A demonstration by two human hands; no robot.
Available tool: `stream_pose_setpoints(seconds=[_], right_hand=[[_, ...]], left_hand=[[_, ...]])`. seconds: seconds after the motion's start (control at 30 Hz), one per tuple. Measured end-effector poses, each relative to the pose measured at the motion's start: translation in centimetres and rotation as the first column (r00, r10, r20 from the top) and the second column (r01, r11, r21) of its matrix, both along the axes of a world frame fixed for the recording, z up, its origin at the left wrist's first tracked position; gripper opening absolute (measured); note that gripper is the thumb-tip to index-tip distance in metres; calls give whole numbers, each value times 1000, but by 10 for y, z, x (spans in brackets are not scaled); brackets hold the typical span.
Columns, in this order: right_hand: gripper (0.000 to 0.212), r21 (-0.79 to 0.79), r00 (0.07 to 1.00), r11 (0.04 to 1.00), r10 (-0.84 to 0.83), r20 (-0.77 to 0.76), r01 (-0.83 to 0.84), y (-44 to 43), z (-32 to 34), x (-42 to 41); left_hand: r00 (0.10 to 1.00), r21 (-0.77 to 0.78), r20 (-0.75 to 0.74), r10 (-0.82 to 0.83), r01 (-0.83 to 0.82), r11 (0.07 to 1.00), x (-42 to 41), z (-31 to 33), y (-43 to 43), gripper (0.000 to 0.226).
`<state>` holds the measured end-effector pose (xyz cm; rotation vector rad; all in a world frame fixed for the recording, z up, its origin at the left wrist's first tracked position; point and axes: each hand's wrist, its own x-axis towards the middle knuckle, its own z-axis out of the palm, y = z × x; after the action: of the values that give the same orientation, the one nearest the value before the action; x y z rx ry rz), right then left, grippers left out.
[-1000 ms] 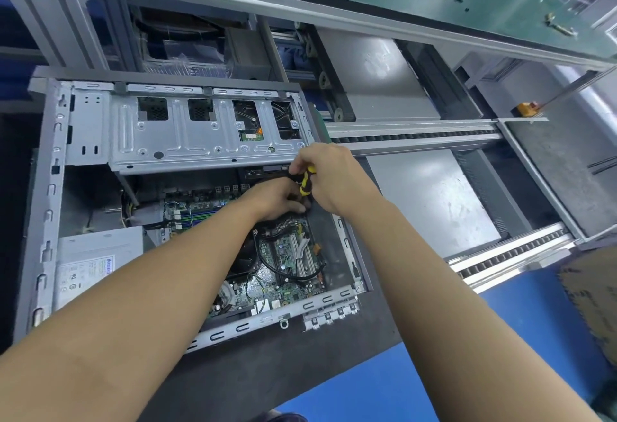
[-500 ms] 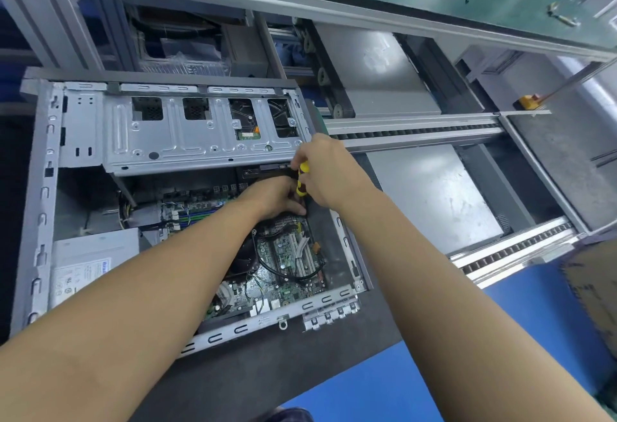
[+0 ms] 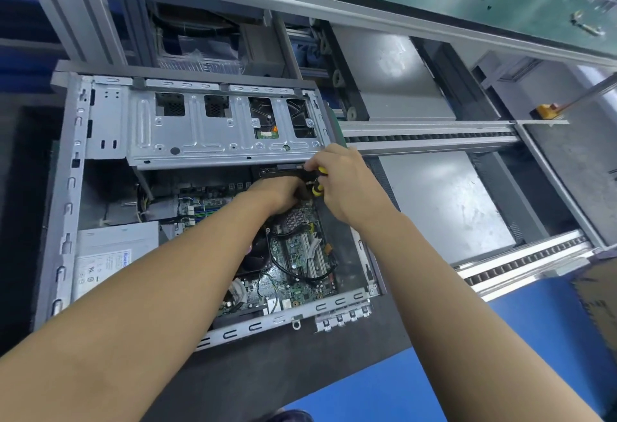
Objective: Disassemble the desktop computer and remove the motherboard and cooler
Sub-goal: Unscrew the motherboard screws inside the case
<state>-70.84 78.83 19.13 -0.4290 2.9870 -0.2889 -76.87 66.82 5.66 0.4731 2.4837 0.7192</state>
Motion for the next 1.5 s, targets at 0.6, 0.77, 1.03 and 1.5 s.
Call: stream_pose_setpoints(seconds=[0.6, 0.77, 1.03, 1.5], right_hand=[[37, -435, 908, 900, -213, -362, 37, 24, 40, 39], [30, -547, 845, 835, -326, -423, 48, 38, 36, 48], [28, -597, 833, 801, -362, -419, 48, 40, 27, 45], [28, -608, 833, 792, -374, -407, 58, 38, 24, 44]], left_hand=[[999, -38, -41, 22, -24, 999, 8, -2, 15, 10], [986, -140, -163, 40, -63, 988, 11, 1, 25, 12], [954, -208, -299, -29, -35, 978, 18, 1, 31, 7], [926, -312, -370, -76, -47, 949, 26, 4, 38, 16]])
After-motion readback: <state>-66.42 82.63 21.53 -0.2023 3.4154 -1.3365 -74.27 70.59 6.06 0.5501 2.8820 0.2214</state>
